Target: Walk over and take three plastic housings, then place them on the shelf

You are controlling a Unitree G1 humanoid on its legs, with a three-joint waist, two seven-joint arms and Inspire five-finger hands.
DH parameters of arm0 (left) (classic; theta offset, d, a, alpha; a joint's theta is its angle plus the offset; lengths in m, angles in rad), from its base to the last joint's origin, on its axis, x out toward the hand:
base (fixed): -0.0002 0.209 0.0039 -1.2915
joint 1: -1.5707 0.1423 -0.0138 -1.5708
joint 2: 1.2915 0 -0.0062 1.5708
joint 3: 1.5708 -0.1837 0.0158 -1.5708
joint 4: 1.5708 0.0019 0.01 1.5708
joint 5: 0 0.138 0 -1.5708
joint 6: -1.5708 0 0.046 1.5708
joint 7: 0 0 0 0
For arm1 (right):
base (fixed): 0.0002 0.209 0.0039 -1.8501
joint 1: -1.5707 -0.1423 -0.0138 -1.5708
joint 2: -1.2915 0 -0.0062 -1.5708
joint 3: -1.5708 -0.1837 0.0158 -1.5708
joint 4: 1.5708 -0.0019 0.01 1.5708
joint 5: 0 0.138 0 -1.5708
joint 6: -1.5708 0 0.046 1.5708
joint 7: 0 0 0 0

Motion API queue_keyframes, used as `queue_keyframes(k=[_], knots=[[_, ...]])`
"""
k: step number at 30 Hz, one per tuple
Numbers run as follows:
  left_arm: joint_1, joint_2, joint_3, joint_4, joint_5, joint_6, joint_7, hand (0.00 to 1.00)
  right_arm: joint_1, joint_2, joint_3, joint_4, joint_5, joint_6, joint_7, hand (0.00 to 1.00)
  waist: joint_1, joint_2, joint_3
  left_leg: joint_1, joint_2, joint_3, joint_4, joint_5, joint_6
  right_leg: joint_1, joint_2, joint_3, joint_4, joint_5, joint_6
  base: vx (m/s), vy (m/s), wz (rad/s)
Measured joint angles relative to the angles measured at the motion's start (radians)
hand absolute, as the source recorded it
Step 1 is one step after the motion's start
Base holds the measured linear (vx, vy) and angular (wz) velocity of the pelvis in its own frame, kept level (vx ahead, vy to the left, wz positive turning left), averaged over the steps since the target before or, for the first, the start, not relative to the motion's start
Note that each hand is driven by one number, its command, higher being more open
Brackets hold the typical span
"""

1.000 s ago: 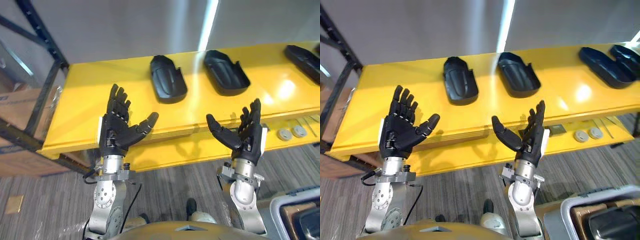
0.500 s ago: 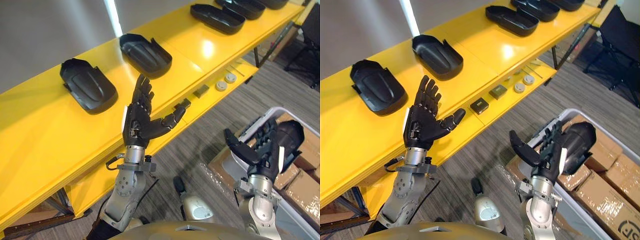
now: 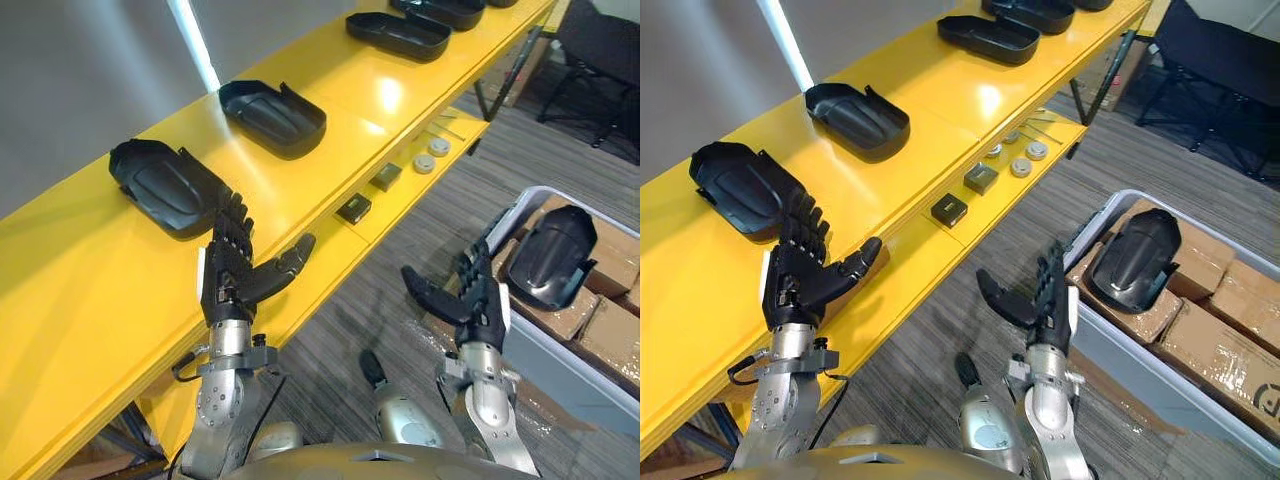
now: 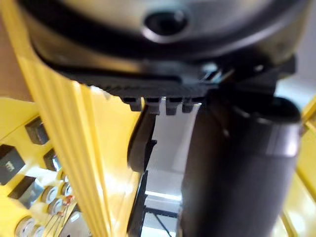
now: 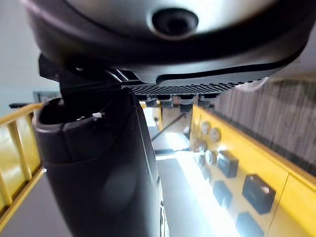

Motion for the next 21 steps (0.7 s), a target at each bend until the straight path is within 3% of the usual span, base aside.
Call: queue_keyframes(k=[5, 7, 11, 13, 16, 17, 18, 19, 20, 21], knots=[[-0.02, 0.006, -0.027, 0.0, -0.004, -0.022, 0.007, 1.0, 0.03, 0.0, -0.039, 0.0, 0.008, -0.019, 0.056, 1.0, -0.011, -0.002, 0.001, 0.001, -0.007, -0.001, 0.022, -0.022, 0.034, 0.003, -0.032, -0.1, 0.009, -0.006, 0.002, -0.08, 0.009, -0.08], [-0.086, 0.009, -0.059, 0.0, 0.001, -0.026, 0.05, 1.0, 0.031, 0.0, -0.014, 0.0, 0.009, -0.02, 0.076, 1.0, -0.012, -0.002, 0.001, -0.024, -0.018, -0.038, 0.037, -0.022, 0.034, -0.006, -0.052, -0.131, 0.025, -0.006, 0.001, -0.04, -0.007, 0.4], [-0.144, 0.007, -0.115, -0.008, 0.004, -0.026, 0.054, 1.0, 0.012, 0.0, 0.077, 0.002, 0.009, -0.011, 0.074, 1.0, 0.005, -0.003, 0.002, -0.05, -0.019, -0.08, 0.093, -0.027, 0.017, -0.009, -0.059, -0.166, 0.064, -0.005, 0.011, -0.01, 0.0, 0.32], [-0.129, 0.009, -0.128, -0.009, 0.004, -0.017, 0.023, 1.0, -0.003, 0.018, 0.13, 0.012, 0.008, 0.004, 0.061, 1.0, 0.028, -0.012, 0.01, -0.056, -0.009, -0.071, 0.163, -0.061, 0.014, -0.006, -0.047, -0.145, 0.08, 0.015, 0.037, -0.04, 0.037, -0.23], [-0.077, 0.018, -0.128, -0.007, -0.009, -0.014, -0.011, 1.0, 0.026, 0.056, 0.132, 0.036, 0.018, 0.004, 0.067, 1.0, 0.025, -0.038, 0.034, -0.038, -0.013, -0.032, 0.218, -0.081, 0.027, 0.009, -0.047, -0.132, 0.099, 0.027, 0.049, -0.17, 0.079, -0.46], [-0.051, 0.027, -0.126, -0.007, -0.009, -0.014, -0.017, 1.0, 0.054, 0.058, 0.121, 0.035, 0.044, 0.004, 0.095, 1.0, 0.027, -0.059, 0.049, -0.03, -0.015, -0.006, 0.226, -0.083, 0.039, 0.01, -0.053, -0.159, 0.099, 0.053, 0.037, -0.33, 0.049, -0.7], [-0.029, 0.041, -0.117, -0.007, -0.008, -0.014, -0.011, 1.0, 0.073, 0.057, 0.114, 0.033, 0.054, 0.004, 0.127, 1.0, 0.031, -0.075, 0.058, -0.032, -0.021, 0.043, 0.225, -0.076, 0.062, 0.0, -0.075, -0.186, 0.089, 0.036, 0.03, -0.36, 0.037, -0.78], [-0.024, 0.044, -0.11, 0.001, -0.007, -0.013, -0.004, 1.0, 0.075, 0.046, 0.113, 0.034, 0.057, 0.005, 0.137, 1.0, 0.03, -0.067, 0.062, -0.04, -0.012, 0.063, 0.224, -0.074, 0.069, -0.03, -0.085, -0.224, 0.122, 0.014, 0.01, -0.31, 0.048, -0.95], [-0.022, 0.045, -0.092, 0.016, -0.007, -0.008, 0.012, 1.0, 0.065, 0.019, 0.113, 0.035, 0.057, 0.005, 0.163, 1.0, 0.03, -0.056, 0.062, -0.061, 0.012, 0.103, 0.22, -0.064, 0.082, -0.105, -0.095, -0.308, 0.252, -0.037, -0.049, -0.28, 0.069, -0.87], [-0.03, 0.045, -0.075, 0.026, -0.007, -0.002, 0.02, 1.0, 0.053, -0.003, 0.117, 0.036, 0.056, 0.004, 0.174, 1.0, 0.028, -0.05, 0.062, -0.079, 0.027, 0.129, 0.2, -0.036, 0.082, -0.153, -0.123, -0.37, 0.372, -0.079, -0.052, -0.25, 0.068, -0.83]])
